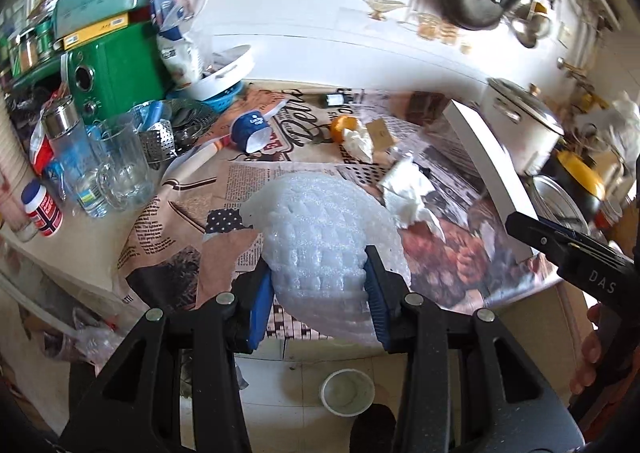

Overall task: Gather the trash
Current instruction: 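Lift the foam net with the left gripper while the right gripper lifts the white box, then carry both items to the floor bin and open both grippers to drop them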

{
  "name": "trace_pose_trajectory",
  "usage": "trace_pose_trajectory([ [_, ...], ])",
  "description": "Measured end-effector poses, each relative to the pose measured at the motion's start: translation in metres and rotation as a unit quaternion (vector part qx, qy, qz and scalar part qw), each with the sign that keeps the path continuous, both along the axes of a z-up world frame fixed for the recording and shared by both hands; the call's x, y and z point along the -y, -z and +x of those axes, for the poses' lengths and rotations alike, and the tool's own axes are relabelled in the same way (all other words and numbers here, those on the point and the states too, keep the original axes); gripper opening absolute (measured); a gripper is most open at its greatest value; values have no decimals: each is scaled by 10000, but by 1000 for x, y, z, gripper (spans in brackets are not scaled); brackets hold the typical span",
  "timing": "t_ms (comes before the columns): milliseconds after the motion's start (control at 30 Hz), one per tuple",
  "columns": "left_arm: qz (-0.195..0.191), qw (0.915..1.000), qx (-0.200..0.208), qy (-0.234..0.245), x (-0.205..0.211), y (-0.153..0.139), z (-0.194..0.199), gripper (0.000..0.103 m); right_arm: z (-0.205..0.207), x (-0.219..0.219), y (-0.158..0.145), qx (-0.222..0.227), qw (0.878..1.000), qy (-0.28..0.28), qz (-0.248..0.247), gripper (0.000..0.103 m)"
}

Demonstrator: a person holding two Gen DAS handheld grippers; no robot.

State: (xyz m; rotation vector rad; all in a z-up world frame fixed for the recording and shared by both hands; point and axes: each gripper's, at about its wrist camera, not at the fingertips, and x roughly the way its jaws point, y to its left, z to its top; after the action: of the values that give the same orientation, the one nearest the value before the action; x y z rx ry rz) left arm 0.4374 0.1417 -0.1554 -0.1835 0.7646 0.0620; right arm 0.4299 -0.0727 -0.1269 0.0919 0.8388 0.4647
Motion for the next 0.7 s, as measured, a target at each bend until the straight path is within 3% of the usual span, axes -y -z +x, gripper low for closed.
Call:
trace_pose_trajectory([
  [133, -43, 9993, -118, 358, 10, 2, -18, 41, -34, 13, 0, -145, 9995, 264, -14, 49],
  [300, -117, 9963, -429, 730, 33, 26, -34, 42, -72, 28, 16, -445, 9978, 399, -270, 49],
  [500, -280, 9903, -1021, 896, 59, 82, -47, 41, -98, 44, 61, -1023, 9926, 418, -509, 49],
  [700, -318, 9840, -1579, 757, 77, 149, -54, 41, -112, 57, 117, -1547, 9854, 295, -652, 49],
])
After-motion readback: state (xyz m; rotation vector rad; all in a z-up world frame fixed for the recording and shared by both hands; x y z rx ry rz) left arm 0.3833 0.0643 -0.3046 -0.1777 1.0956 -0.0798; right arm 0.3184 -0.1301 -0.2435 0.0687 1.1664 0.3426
